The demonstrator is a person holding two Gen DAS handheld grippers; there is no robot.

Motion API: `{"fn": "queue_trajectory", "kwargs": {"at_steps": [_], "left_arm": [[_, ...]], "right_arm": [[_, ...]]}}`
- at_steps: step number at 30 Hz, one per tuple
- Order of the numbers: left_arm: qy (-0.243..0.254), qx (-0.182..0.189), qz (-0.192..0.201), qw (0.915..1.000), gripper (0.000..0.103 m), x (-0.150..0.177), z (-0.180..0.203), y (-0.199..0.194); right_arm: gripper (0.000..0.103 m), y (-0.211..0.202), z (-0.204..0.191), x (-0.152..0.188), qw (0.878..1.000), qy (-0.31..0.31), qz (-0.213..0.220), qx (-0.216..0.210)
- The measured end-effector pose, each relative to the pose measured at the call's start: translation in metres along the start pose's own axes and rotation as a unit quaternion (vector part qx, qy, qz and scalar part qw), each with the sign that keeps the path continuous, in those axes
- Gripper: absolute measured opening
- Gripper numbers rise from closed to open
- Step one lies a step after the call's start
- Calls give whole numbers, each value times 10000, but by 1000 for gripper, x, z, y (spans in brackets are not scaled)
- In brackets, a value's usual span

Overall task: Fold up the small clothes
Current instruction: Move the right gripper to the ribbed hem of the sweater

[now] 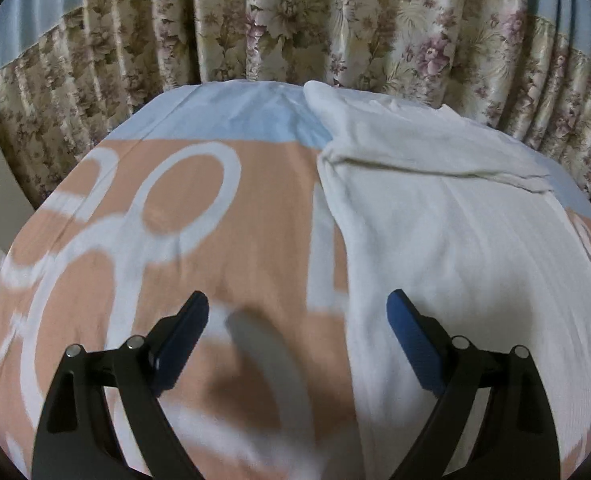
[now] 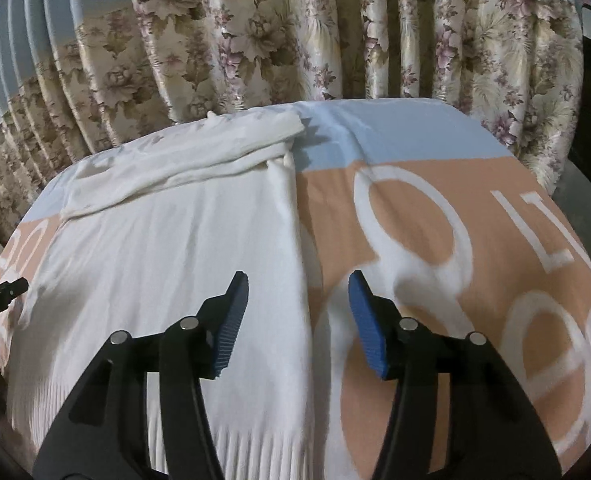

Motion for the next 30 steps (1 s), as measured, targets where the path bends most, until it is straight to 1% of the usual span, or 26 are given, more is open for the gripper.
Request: {"fn": "queue_trajectory", "kwargs": {"at_steps": [3,7,9,12,13,15,16,19,22,24,30], "left_arm": [[-227,46,87,9997,91,26,-3,-26],[-496,56,140,9987,91,50,-7,-50],[-522,41,157,9985,91,59,-8,-58],[-374,0,156,9992,91,71,-5,-68],[-320,-10,134,9994,91,72,-4,-69],[-194,-64,75,9998,91,77,0,-69],[-156,-65,49,9998,91,80,1,-70],[-86,-106,-33,9999,91,85,5,-69],[-91,-111,-128,9998,91,89,6,-67],[-93,-128,-151,9998,91,91,6,-66],[-1,-168,-209,9996,92,92,8,-63]], "right_arm": [[56,-13,-5,17,9999,-109,15,30],[57,-28,-9,40,9998,-176,-27,101],[60,-33,-10,47,9997,-203,-78,71],[62,-39,-11,54,9994,-289,-158,124],[62,-40,-11,56,9993,-286,-163,164],[69,-41,-9,60,9991,-246,-241,267],[69,-41,-8,63,9989,-176,-316,302],[70,-41,-5,68,9986,-39,-438,289],[73,-41,-7,72,9983,-31,-525,244],[78,-40,-10,75,9980,-87,-586,222],[80,-35,-15,81,9963,-186,-818,171]]}}
Point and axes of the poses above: each gripper's, at about its wrist camera, not at the fingertips, and y roughly the way its jaws point, z to its right, x to its underside, the point moved 2 cm from there along y, roughly the way its jaws point, and after that the axes turned 5 degrees about -y, right-handed, at the moved point
